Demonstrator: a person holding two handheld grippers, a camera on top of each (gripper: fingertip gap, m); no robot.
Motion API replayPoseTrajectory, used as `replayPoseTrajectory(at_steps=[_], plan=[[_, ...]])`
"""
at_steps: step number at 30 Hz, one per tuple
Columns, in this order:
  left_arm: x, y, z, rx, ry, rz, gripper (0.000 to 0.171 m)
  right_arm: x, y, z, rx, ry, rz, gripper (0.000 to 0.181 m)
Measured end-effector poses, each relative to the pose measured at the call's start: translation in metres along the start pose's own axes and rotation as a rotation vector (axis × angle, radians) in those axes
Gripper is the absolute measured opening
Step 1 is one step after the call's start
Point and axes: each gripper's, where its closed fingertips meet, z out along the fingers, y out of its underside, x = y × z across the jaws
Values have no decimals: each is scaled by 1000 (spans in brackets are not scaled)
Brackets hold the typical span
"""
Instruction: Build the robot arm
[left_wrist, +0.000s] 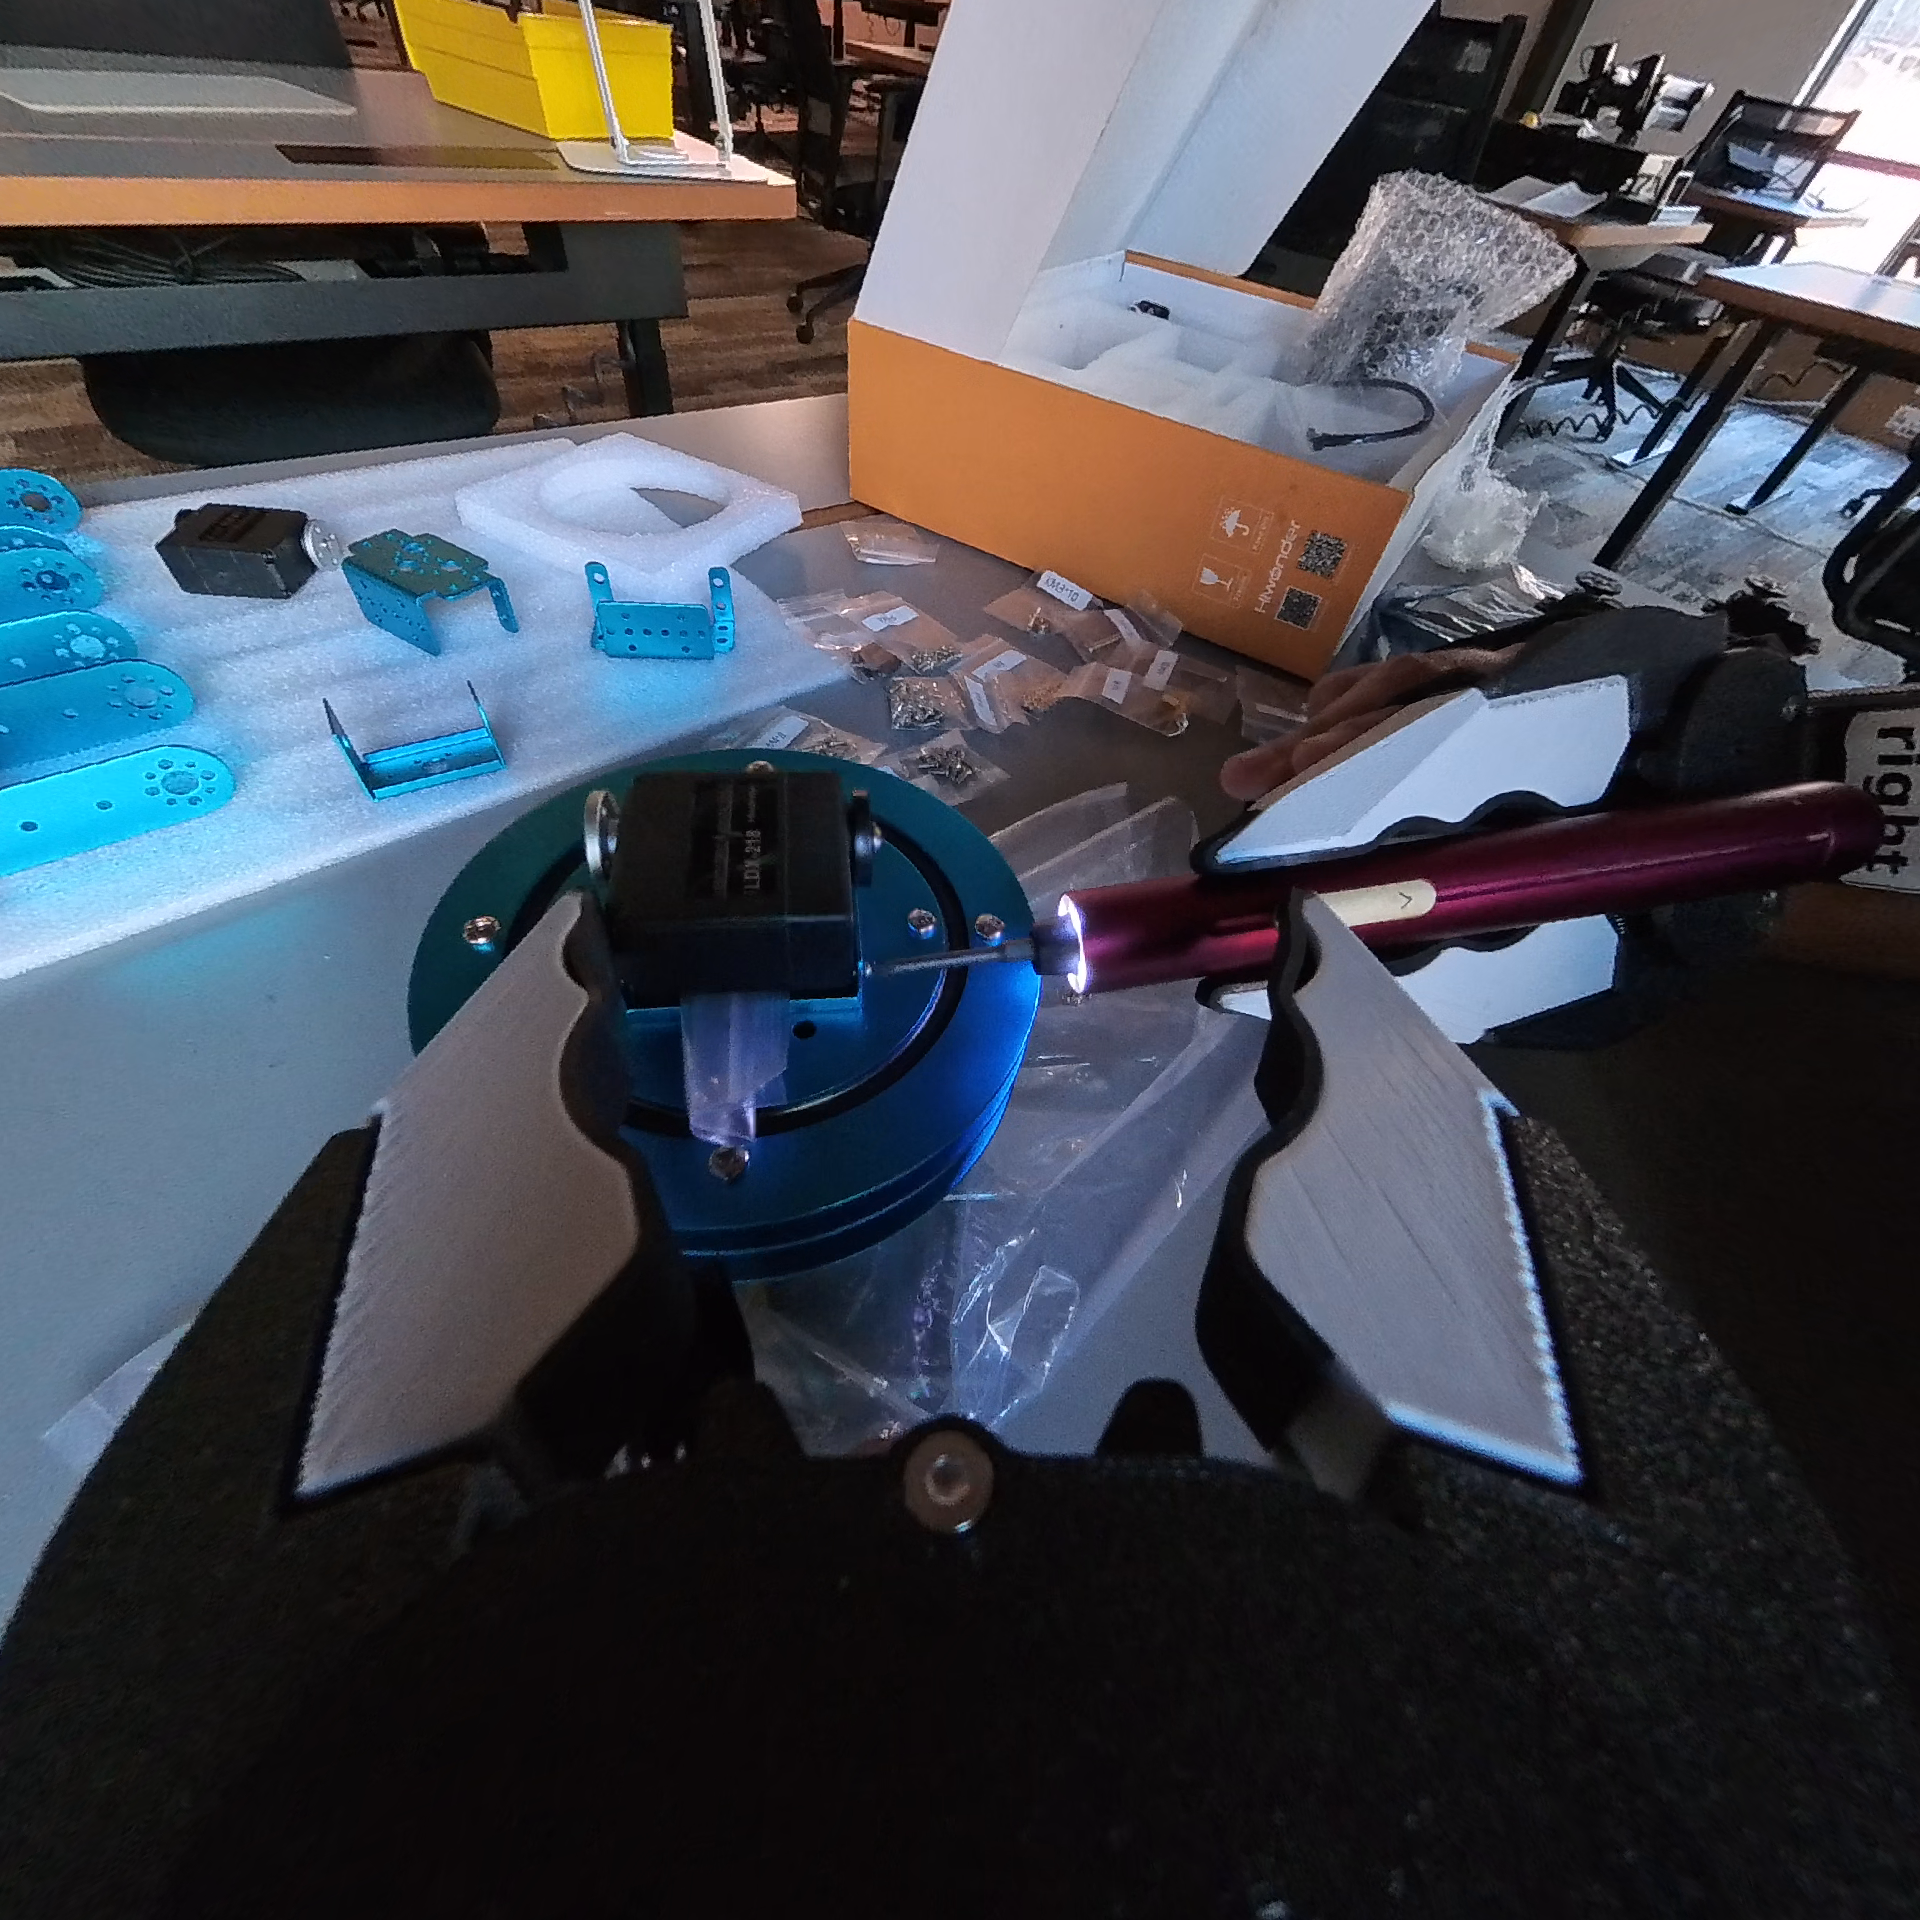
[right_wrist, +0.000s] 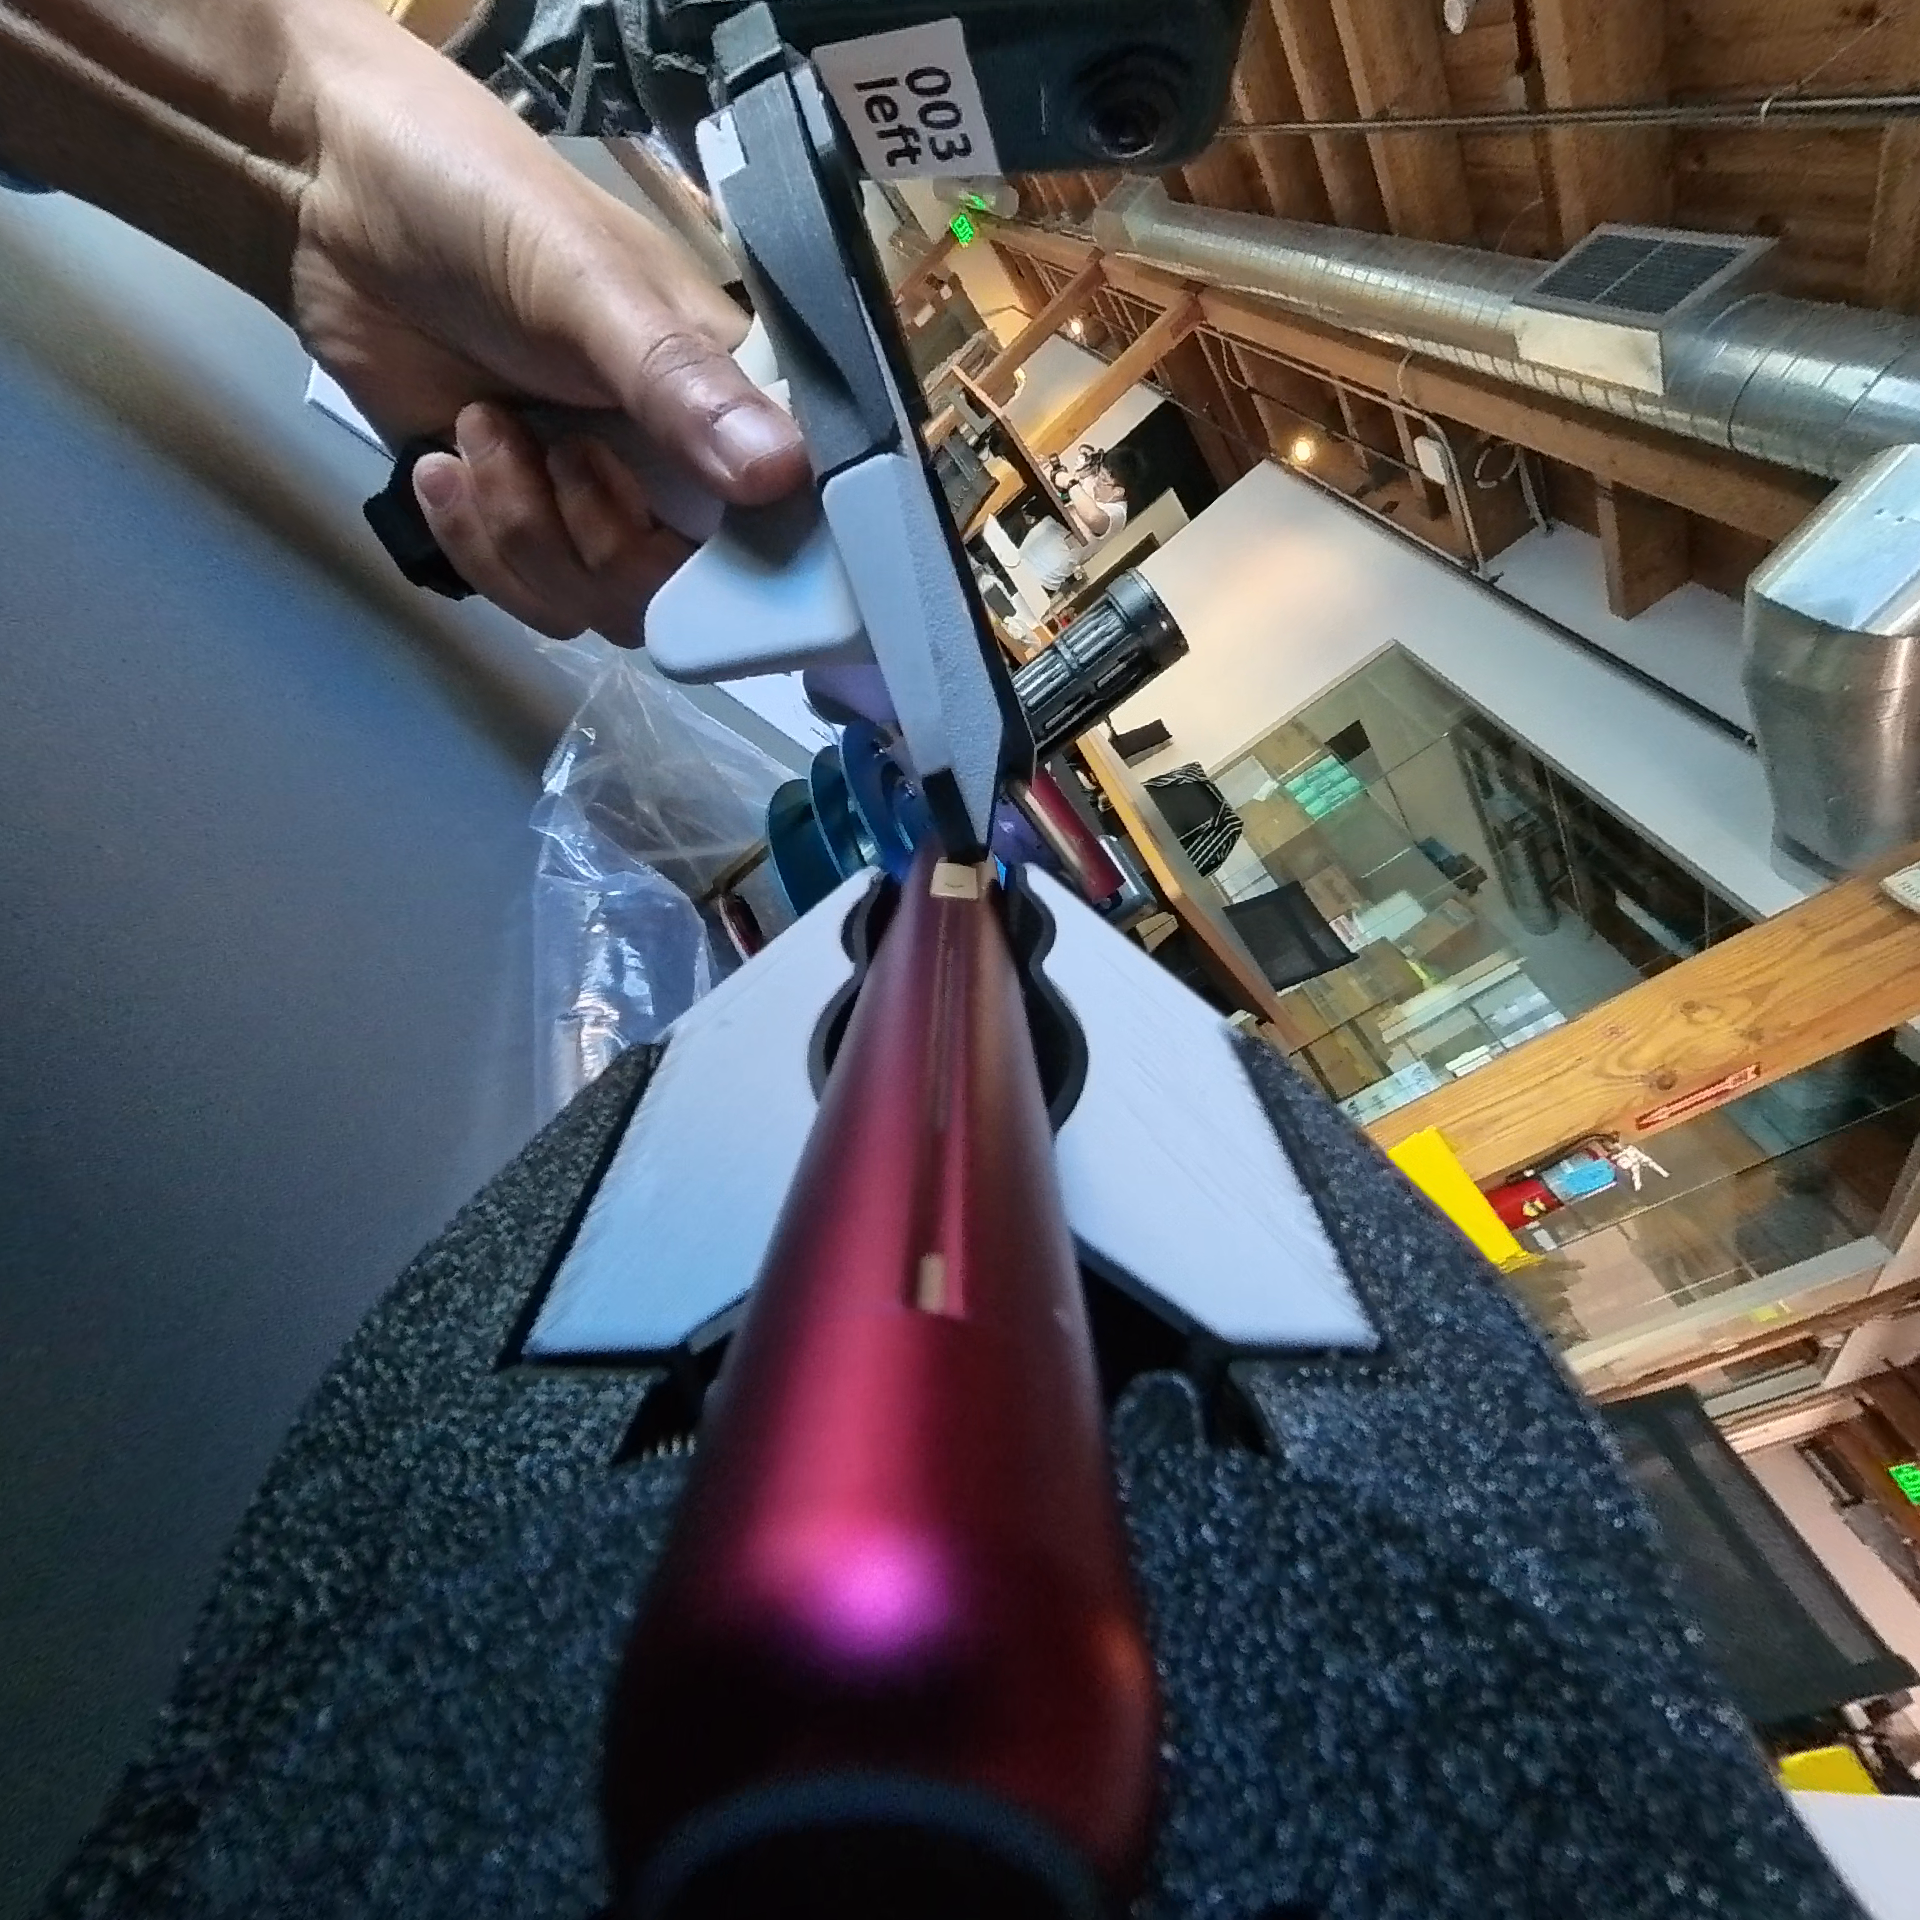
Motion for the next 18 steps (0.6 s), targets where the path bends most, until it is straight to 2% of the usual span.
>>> replayPoseTrajectory(at_steps=[18], plan=[[-1,-1,1,1,-6,-2,125,2,2,1,-1,-2,13,23]])
